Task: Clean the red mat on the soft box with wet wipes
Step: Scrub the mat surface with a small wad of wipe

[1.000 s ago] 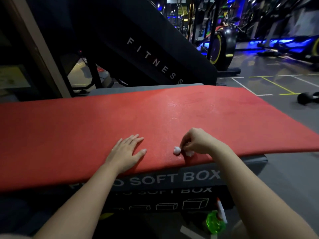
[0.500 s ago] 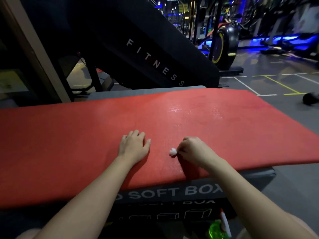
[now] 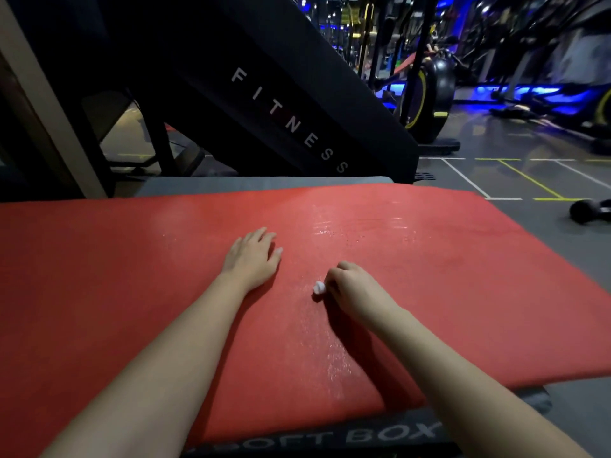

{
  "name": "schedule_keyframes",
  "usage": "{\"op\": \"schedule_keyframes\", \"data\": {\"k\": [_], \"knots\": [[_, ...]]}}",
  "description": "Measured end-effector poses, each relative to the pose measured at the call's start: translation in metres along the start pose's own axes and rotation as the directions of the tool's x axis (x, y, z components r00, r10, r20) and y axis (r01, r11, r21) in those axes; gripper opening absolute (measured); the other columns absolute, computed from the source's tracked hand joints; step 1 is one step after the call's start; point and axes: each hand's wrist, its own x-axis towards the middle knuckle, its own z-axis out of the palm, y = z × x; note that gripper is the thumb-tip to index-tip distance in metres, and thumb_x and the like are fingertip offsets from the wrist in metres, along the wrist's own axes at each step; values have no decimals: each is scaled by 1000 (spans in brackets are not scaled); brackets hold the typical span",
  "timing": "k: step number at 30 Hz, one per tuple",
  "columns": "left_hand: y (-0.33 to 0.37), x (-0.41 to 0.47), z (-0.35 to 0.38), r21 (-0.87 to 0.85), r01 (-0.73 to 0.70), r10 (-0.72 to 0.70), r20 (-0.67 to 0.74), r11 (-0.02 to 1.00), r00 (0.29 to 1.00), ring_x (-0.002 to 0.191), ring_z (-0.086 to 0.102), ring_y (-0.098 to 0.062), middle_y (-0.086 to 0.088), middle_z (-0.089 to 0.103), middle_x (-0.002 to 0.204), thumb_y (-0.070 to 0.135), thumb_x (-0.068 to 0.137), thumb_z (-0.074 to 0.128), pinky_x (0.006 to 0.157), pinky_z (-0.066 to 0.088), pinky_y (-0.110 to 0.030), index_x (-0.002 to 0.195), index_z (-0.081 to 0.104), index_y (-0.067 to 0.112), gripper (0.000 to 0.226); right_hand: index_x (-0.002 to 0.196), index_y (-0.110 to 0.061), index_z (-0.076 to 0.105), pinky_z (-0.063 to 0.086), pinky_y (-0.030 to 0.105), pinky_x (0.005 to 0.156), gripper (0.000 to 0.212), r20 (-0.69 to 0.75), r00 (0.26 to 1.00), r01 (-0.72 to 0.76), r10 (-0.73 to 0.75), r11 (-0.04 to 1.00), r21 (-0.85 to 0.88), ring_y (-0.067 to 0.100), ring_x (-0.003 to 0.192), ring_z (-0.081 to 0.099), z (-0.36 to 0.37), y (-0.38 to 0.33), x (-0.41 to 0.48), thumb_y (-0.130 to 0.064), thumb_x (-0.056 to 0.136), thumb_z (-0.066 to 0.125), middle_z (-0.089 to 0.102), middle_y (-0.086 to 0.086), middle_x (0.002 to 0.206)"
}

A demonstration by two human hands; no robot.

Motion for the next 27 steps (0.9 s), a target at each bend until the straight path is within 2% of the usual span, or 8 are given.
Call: {"op": "schedule_keyframes", "data": {"k": [3,7,11,15,18,23,25,27], "knots": [[-8,10,20,-3,5,-5,39,1000,999,155,17,-15,2,24,168,47,107,34,127,10,-42,158,34,28,54,94,-15,73,44,26,68,7,72,994,84,-88,995,58,19,80,61,-5,15,-2,-15,89,68,60,0,90],[-15,14,38,-24,5,-5,-11,1000,1000,155,17,-11,7,27,167,44,107,33,127,8,-43,157,35,35,51,94,-20,74,45,19,67,6,87,981,159,-171,979,129,7,74,59,-6,29,5,-20,89,70,59,-7,88],[-22,17,39,10,3,-3,23,1000,1000,156,9,-8,11,17,169,51,106,28,128,4,-42,160,24,40,56,90,-13,72,46,29,67,4,16,989,149,-150,987,57,20,75,59,10,38,67,-14,89,68,59,1,86],[-21,19,38,31,1,-4,80,1000,997,157,1,-7,10,8,171,54,105,22,128,-1,-42,161,16,41,58,88,-12,73,41,34,66,6,-29,999,-18,19,999,44,30,80,61,20,57,121,-13,87,67,59,6,85],[-20,20,37,39,-2,-1,87,999,996,157,0,-8,10,6,171,54,105,21,128,-1,-42,162,14,40,59,87,-15,73,38,30,66,7,34,999,-1,1,1000,13,28,81,62,12,54,125,-13,86,66,61,4,84],[-21,19,38,39,-5,1,84,999,996,157,-3,-8,10,3,171,55,105,20,128,-2,-44,162,10,40,59,90,-25,71,46,21,67,11,419,902,91,-108,994,59,7,74,62,-22,40,90,-16,85,66,66,-8,86],[-22,19,39,42,-13,10,83,999,996,157,-4,-8,10,2,171,55,105,18,128,-2,-45,162,9,41,60,90,-25,71,46,24,67,14,407,907,105,-111,994,37,9,76,62,-18,42,96,-14,84,65,66,-7,87],[-22,20,39,46,-13,9,81,999,997,157,-4,-8,10,2,171,56,104,17,128,-1,-45,162,9,41,60,91,-17,71,40,24,68,17,301,947,110,-108,994,11,14,80,60,-7,47,116,-7,82,62,65,-2,89]]}}
